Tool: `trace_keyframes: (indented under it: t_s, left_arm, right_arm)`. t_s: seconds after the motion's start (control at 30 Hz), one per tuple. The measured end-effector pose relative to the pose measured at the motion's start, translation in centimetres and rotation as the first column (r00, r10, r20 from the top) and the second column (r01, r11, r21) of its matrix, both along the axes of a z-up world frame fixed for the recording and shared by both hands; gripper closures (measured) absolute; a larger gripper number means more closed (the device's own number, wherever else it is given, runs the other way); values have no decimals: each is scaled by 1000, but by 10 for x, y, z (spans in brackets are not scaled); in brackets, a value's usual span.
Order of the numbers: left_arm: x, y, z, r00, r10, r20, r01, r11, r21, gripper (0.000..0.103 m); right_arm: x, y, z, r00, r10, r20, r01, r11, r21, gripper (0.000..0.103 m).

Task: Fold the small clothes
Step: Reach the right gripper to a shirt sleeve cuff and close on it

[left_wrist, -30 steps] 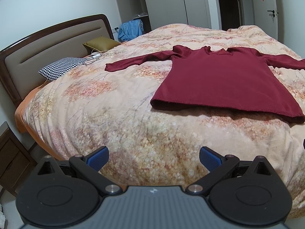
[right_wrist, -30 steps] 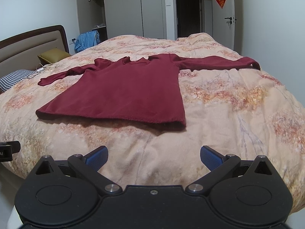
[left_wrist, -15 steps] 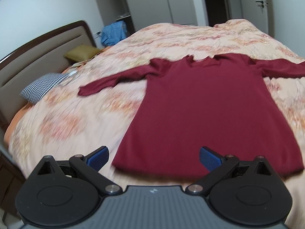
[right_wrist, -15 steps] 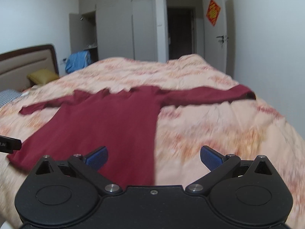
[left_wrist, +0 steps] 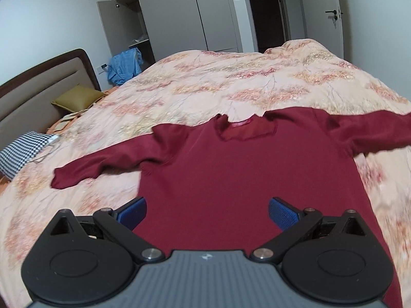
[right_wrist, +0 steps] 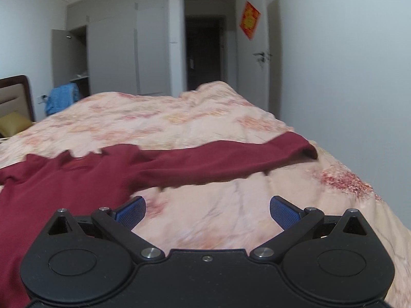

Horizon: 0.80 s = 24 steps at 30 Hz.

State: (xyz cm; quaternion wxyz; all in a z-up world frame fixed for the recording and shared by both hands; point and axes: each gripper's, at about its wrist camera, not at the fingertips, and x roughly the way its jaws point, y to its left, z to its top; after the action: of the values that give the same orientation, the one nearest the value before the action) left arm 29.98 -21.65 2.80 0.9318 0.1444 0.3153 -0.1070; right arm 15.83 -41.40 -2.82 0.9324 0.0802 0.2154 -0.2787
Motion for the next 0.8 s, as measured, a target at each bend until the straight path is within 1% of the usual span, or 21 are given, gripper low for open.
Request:
trace_keyframes:
  t_s: [0.17,0.3,0.4,0.5,0.63,0.7,0.73,0.8]
  left_arm:
    - [34,-19,-20,999,4,-32,-5,999,-36,0]
    - [52,-32,-41,999,-7,-48,4,998,-59,0]
    - [58,-41,-58,999,-11,-53,7,998,-66,0]
    - [63,-46,-74,997,-14,-76,8,998,-68,0]
    - [64,-49,-92,995,-13,-97,7,998,-61,0]
    - [63,-50,-99,994,-14,-109,8,998,-54,0]
    - [63,-50,-102,994,-14,-110,8,998,-55,0]
    - [61,-49,-105,994,-12,-107,5,998,-64,0]
  right_arm:
    - [27,-50,-17,996,-86,-32,87,996,29,0]
    - [42,-86,-32,993,-109,-35,111,991,69,0]
    - [48,-109,-41,992,-128,-8,128,986,103,1]
    - [56,-134,-46,985,-168,21,164,977,135,1]
    - [65,-166,-47,969,-238,59,227,962,153,1]
    - [69,-184,-47,958,-277,78,259,948,183,4]
    - [71,-192,-48,952,-294,82,273,941,198,7]
    - [75,-210,-49,940,-326,97,296,925,237,10]
